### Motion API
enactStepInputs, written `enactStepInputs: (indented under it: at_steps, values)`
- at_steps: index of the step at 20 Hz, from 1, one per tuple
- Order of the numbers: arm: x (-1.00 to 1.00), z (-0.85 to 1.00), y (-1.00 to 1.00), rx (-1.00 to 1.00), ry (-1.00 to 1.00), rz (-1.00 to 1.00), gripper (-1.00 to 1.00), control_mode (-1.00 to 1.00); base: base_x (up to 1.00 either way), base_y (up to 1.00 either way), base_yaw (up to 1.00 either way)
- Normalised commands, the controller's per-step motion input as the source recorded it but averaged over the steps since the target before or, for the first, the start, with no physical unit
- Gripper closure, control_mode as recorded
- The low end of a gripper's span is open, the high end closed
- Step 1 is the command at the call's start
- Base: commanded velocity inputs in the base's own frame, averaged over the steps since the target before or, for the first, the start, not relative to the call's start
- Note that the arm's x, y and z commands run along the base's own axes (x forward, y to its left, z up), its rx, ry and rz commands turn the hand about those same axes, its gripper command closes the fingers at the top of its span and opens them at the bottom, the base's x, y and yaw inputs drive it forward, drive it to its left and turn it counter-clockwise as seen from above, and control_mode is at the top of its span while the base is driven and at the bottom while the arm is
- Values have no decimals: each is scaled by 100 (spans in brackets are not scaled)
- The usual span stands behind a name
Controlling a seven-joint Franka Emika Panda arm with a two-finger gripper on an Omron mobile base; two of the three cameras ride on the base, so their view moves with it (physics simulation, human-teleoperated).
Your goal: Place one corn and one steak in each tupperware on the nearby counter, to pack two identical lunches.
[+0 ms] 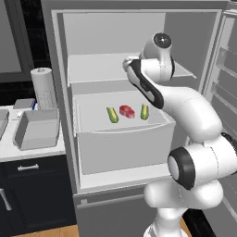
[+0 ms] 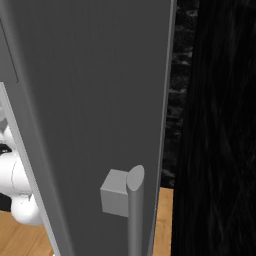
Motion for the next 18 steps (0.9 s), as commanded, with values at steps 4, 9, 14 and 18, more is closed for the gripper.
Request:
enactStepInputs:
  at_steps: [4,9,14,18]
  values:
    - [48,-14,0,0,0,1,-100,-100,0,0,0]
    - [42,-27,0,0,0,1,-100,-100,0,0,0]
    - [28,-23,9,0,0,0,-100,-100,0,0,0]
    - [7,-31,16,-1,0,0,100,-100,0,0,0]
